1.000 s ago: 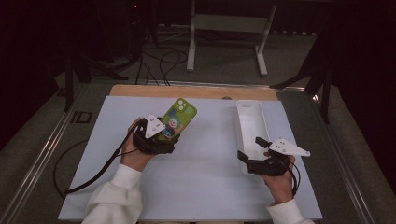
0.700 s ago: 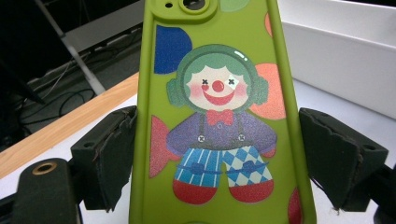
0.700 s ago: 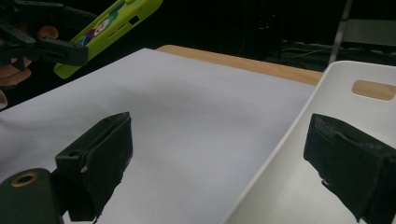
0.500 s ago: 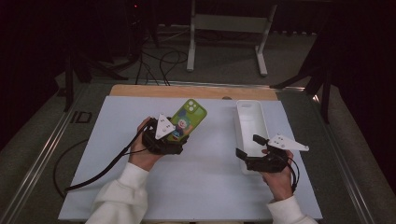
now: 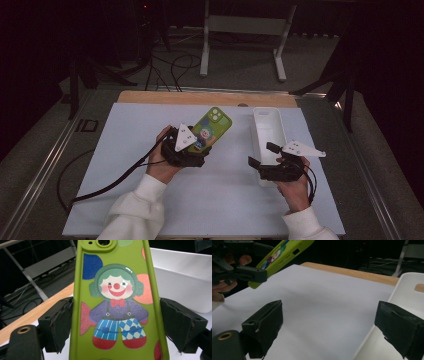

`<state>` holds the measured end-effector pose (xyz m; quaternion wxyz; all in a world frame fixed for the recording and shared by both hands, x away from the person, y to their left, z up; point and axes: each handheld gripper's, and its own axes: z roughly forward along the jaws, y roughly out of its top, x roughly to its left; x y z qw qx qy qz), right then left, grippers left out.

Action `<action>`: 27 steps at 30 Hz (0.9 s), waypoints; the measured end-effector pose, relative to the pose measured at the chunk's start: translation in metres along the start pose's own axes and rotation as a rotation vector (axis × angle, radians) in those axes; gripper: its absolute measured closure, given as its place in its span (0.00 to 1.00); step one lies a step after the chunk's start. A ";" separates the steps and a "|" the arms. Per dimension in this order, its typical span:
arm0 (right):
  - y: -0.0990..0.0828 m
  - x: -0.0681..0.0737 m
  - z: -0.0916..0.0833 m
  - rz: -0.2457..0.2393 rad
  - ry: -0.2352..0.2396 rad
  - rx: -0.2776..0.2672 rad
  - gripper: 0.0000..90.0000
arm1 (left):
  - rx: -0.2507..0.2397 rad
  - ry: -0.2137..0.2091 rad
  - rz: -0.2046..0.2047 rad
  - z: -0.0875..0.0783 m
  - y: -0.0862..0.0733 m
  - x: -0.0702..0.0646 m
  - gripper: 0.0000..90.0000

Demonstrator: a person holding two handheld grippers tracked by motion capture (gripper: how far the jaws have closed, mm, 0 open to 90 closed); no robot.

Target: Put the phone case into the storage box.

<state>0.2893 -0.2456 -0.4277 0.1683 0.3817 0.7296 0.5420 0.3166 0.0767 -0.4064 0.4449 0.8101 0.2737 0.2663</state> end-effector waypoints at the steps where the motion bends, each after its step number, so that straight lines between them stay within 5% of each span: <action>1: 0.000 0.000 0.000 0.000 0.000 0.000 0.09 | 0.000 -0.001 0.000 0.000 0.000 0.000 0.18; 27: 0.015 0.010 0.019 0.026 0.068 0.023 0.09 | -0.043 -0.048 0.034 0.005 -0.009 -0.023 0.18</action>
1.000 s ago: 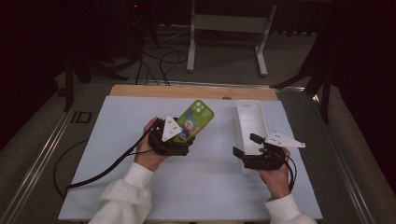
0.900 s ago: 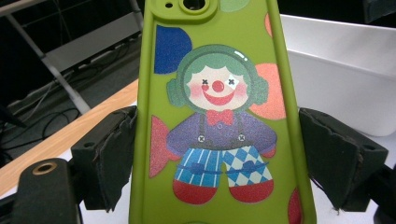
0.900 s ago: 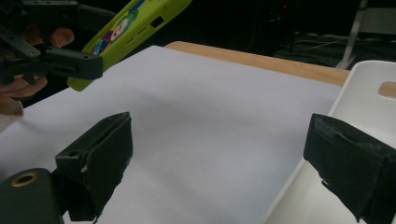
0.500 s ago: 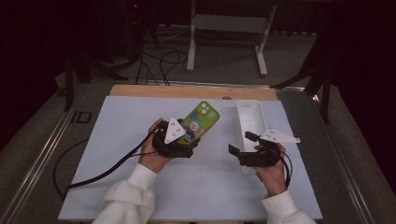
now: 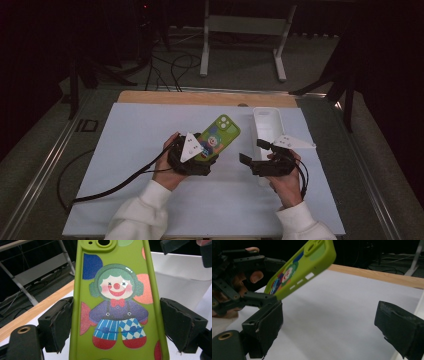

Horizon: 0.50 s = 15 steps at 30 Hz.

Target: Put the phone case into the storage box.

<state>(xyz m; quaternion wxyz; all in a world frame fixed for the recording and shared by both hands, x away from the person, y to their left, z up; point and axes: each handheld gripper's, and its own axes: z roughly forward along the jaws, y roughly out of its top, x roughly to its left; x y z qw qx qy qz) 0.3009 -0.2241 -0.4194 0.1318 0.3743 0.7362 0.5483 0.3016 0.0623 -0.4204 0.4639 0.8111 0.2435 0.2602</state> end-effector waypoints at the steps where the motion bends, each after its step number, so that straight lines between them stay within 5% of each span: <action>1: 0.001 0.001 0.001 0.003 0.004 -0.001 0.09 | 0.000 -0.001 0.002 0.000 0.000 -0.001 0.18; 15: 0.009 0.010 0.017 0.011 0.046 0.014 0.09 | -0.008 -0.013 0.019 0.000 -0.005 -0.010 0.18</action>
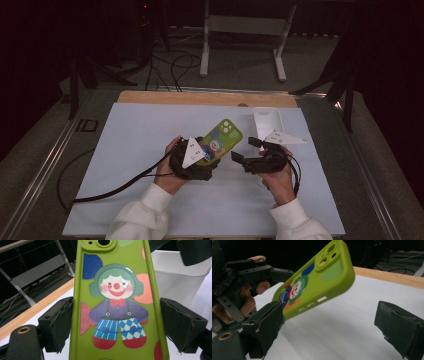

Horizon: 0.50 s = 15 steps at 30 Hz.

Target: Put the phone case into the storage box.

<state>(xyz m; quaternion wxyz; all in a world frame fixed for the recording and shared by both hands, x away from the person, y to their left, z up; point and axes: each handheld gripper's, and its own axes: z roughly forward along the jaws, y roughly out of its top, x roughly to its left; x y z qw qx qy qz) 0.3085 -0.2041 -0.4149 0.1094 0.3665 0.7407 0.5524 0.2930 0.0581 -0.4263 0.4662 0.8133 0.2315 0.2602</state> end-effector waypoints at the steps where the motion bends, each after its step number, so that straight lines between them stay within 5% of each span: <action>1: 0.001 0.001 0.001 0.000 0.002 0.001 0.09 | -0.001 -0.004 0.000 0.000 0.000 -0.001 0.18; 15: 0.008 0.007 0.016 0.027 0.048 0.027 0.09 | -0.013 -0.017 0.010 -0.004 -0.001 -0.006 0.18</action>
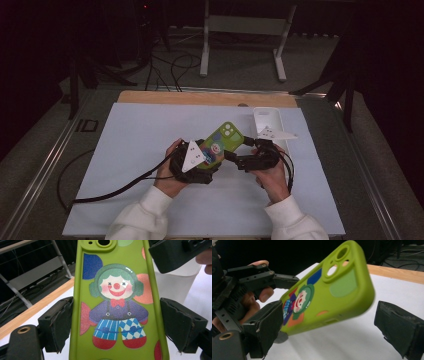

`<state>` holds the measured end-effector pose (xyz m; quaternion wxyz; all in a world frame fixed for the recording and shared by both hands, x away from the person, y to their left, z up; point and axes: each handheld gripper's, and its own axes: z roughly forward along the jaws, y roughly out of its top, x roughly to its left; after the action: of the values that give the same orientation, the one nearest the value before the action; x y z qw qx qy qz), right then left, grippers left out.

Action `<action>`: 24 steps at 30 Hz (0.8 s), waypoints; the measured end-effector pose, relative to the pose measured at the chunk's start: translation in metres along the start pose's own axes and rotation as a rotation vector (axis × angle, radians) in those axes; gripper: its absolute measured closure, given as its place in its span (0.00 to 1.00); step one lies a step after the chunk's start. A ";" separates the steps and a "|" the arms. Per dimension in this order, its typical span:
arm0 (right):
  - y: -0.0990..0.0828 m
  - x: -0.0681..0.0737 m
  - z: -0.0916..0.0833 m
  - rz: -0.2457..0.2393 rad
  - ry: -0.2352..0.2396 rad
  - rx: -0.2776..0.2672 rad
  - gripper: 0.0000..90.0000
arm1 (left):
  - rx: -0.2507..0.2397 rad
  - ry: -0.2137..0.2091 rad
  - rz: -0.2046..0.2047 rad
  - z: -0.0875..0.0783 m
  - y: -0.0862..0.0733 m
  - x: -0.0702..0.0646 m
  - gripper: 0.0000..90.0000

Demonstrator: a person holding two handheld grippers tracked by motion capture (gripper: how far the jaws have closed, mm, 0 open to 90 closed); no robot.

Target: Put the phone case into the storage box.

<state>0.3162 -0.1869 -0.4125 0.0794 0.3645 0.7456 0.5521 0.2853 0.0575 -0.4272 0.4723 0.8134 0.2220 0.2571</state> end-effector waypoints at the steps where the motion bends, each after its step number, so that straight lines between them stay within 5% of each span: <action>1: 0.000 0.001 0.001 0.003 0.002 0.002 0.09 | -0.001 -0.001 -0.001 0.000 0.000 -0.001 0.18; 17: 0.004 0.001 0.010 0.067 0.047 0.015 0.17 | -0.027 -0.023 -0.010 -0.003 0.000 -0.007 0.18; 24: 0.007 0.003 0.016 0.128 0.106 0.032 0.39 | -0.037 -0.030 -0.006 -0.004 0.000 -0.009 0.18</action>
<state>0.3258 -0.1718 -0.4117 -0.0015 0.3830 0.7325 0.5628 0.2762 0.0547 -0.4279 0.4911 0.8076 0.2124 0.2478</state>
